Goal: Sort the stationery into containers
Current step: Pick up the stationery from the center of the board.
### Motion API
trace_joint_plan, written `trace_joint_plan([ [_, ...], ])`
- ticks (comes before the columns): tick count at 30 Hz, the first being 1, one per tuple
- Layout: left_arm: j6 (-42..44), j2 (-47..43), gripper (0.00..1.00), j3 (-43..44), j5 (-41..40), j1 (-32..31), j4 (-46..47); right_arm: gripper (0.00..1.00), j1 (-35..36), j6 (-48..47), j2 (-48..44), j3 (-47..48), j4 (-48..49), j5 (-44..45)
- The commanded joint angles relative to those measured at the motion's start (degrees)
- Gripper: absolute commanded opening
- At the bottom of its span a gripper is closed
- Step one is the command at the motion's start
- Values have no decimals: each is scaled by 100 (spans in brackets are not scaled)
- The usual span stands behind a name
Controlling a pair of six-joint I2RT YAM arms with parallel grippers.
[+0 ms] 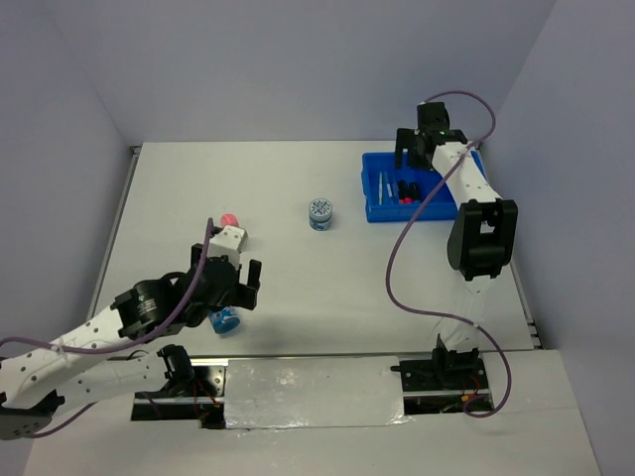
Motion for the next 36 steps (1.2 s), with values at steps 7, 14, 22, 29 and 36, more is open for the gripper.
trace_joint_plan([
  [7, 98, -167, 99, 20, 5, 506, 256, 100, 1885, 125, -1721, -997, 908, -408],
  [14, 80, -440, 99, -42, 14, 629, 318, 100, 2854, 292, -397, -233, 470, 373],
  [22, 168, -220, 99, -33, 145, 638, 353, 100, 3066, 196, 168, -101, 636, 655],
  [29, 194, -193, 99, -42, 198, 647, 379, 99, 3075, 248, 213, -512, 741, 243],
  [36, 186, -158, 99, -33, 181, 647, 362, 95, 3101, 301, 371, -645, 750, 110],
])
